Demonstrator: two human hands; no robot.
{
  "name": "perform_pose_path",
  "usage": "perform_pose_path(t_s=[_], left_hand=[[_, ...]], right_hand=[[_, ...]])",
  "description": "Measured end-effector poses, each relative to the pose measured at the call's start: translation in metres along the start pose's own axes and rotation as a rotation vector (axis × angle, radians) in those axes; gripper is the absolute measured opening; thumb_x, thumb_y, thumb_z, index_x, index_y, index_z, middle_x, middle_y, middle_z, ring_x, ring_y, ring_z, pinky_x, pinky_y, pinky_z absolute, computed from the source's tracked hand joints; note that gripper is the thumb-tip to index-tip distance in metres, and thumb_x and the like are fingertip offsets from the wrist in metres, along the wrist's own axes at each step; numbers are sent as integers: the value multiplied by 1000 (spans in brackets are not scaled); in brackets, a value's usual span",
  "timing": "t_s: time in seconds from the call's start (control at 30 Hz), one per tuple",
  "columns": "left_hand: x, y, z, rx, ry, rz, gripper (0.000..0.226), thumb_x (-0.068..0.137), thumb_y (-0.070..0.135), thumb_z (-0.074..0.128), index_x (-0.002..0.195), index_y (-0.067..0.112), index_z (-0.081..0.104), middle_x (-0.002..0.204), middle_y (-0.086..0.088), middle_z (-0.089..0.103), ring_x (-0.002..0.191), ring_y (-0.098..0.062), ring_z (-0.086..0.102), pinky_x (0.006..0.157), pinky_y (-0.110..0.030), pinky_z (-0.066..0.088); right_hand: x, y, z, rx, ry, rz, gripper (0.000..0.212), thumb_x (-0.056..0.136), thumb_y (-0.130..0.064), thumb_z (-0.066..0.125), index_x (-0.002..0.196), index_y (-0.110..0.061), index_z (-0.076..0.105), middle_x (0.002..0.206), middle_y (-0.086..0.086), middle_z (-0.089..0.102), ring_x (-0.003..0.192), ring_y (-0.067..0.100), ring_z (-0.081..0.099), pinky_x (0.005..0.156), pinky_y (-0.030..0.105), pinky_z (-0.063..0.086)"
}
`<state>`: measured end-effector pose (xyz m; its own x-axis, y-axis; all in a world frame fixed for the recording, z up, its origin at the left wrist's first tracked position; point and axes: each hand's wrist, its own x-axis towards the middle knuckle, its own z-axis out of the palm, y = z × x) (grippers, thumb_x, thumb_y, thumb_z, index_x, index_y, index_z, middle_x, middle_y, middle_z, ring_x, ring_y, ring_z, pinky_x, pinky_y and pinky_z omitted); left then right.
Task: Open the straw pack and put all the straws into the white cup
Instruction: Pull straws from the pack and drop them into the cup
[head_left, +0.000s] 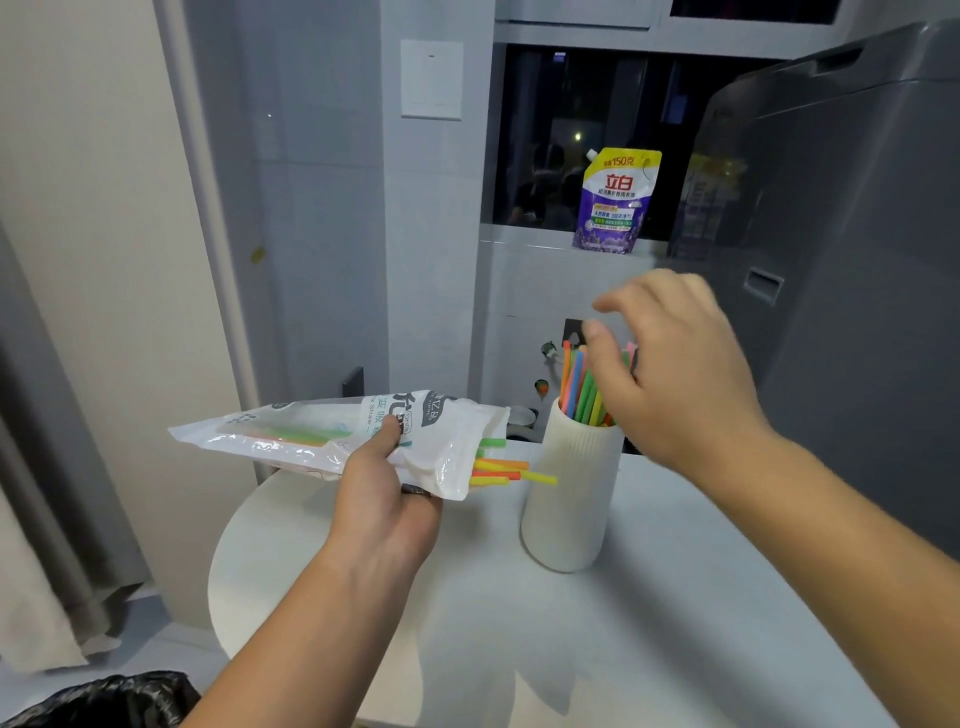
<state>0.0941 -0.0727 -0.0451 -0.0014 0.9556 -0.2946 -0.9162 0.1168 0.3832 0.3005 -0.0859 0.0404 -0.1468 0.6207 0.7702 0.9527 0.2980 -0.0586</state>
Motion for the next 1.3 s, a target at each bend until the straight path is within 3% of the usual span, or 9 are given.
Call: perform_pose_path(t_s=[0.03,0.1,0.27,0.4,0.53,0.67,0.9,1.13,1.3], left_hand=[[-1,0,0,4,-10,9,33,102,13,60,134,9,62,120,-7,76,109,-25,73,91,-49,59],[-2,-1,2,13,-22,38,34,102,14,59,136,10,61,121,-6,76,111,-24,73,99,-51,55],[-8,-11,9,60,-67,95,32,103,16,57,134,10,62,114,-6,78,94,-16,78,80,-39,64],[-13,-16,12,113,-76,136,34,104,18,57,136,9,61,120,-7,76,101,-17,75,93,-40,59],[-11,-14,9,113,-71,155,36,104,18,57,139,11,60,129,-6,73,109,-18,73,95,-38,58],[-6,-9,5,74,-48,186,36,102,14,59,138,11,61,127,-5,74,116,-19,71,103,-43,55],[-3,-10,2,47,-47,172,36,102,13,60,138,13,61,124,-4,75,114,-20,72,104,-48,54],[-3,-13,1,46,-14,105,25,103,13,57,128,10,63,106,-4,79,84,-17,78,75,-40,64],[1,-1,-1,1,37,57,29,104,11,56,132,5,60,110,-5,75,89,-18,74,64,-36,65]], right_hand=[[-11,-9,-3,64,107,24,33,98,-37,44,101,-13,67,100,4,62,99,26,53,79,43,45],[-38,-29,-1,241,97,179,28,98,-40,43,79,-23,55,78,-7,52,76,21,49,62,37,38],[-75,-67,24,733,-453,758,44,97,-63,34,87,-27,57,65,-1,66,64,18,59,71,37,51],[-81,-74,39,919,-324,846,31,100,-49,50,89,-22,59,48,-6,59,44,5,50,57,31,44],[-82,-71,43,1049,-269,938,16,100,-27,60,93,-14,64,50,-6,61,40,6,48,45,22,44],[-82,-61,43,1082,-222,951,17,100,-22,61,91,-8,65,51,-5,59,40,8,46,42,21,40],[-85,-51,40,1192,-160,1001,29,92,-41,69,96,-13,66,56,0,60,43,14,47,42,23,41],[-86,-49,42,1115,-124,901,19,96,-25,69,91,-7,69,51,-5,58,43,8,48,43,20,42],[-68,-24,28,981,-114,751,17,96,-20,68,82,-10,67,50,-8,55,44,5,47,53,28,40]])
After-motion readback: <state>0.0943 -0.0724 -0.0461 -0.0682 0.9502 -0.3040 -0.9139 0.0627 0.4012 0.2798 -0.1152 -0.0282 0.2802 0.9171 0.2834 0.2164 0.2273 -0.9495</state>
